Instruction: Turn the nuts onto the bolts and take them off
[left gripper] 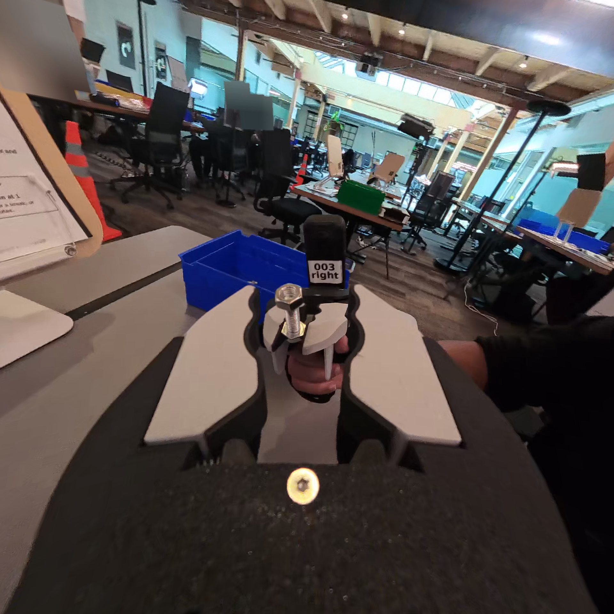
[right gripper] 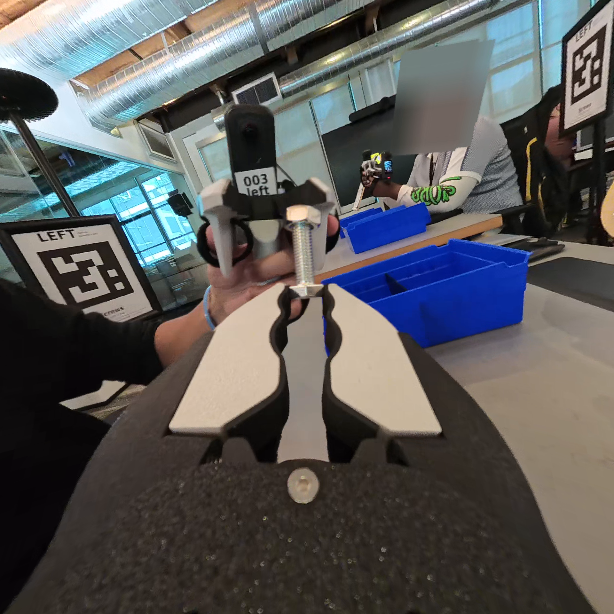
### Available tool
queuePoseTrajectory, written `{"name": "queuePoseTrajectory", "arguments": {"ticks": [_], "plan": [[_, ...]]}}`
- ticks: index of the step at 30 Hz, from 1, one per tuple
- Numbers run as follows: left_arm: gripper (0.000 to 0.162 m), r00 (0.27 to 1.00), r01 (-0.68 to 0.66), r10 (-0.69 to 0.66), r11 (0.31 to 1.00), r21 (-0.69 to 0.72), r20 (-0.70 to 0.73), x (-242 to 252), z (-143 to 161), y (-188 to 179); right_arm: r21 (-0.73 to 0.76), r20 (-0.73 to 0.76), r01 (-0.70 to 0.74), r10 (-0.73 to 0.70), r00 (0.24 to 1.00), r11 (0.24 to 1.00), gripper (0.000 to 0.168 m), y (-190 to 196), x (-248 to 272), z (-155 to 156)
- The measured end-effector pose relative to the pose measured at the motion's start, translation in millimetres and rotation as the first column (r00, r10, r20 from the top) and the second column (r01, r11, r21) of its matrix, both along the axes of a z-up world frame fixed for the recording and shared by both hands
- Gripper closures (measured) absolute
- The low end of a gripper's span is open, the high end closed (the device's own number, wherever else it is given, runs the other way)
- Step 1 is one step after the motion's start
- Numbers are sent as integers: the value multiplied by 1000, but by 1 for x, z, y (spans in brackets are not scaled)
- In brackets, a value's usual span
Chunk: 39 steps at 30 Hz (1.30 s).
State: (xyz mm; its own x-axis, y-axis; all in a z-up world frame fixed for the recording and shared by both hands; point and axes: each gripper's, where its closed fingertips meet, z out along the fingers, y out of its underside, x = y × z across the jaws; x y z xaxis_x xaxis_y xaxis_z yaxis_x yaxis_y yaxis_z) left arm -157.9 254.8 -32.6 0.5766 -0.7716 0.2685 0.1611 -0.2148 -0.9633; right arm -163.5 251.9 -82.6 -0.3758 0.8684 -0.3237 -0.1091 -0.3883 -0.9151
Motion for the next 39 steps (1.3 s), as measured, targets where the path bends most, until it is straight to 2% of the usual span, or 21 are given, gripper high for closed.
{"name": "queuePoseTrajectory", "arguments": {"ticks": [8,15,16,18,22,27,32,35,39], "plan": [[118,994,-110,110,991,-71,1,-3,-19,13,31,34,7,-8,999,999,150,-6,-5,-5],[121,993,-119,119,990,-77,-3,-1,-29,15,25,46,4,-5,999,1000,150,-7,-7,-9],[124,994,-112,112,990,-81,-6,0,-30,14,24,47,4,-5,999,1000,150,-7,-7,-9],[144,997,-81,82,994,-76,2,3,-30,11,17,51,6,-7,999,1000,150,-6,-8,-10],[145,995,-97,95,993,-73,-24,5,-31,12,35,57,20,-22,998,999,150,-5,-7,-11],[145,986,-157,150,983,-92,-75,2,-32,14,139,75,130,-141,987,982,150,1,-9,-14],[145,969,-239,226,959,-151,-95,0,-34,19,242,66,273,-296,953,931,150,10,-10,-15],[145,968,-251,242,950,-184,-72,2,-33,20,256,53,314,-338,940,914,151,12,-9,-14],[145,962,-268,252,949,-169,-109,3,-34,20,271,63,331,-360,931,904,151,12,-9,-16]]}}
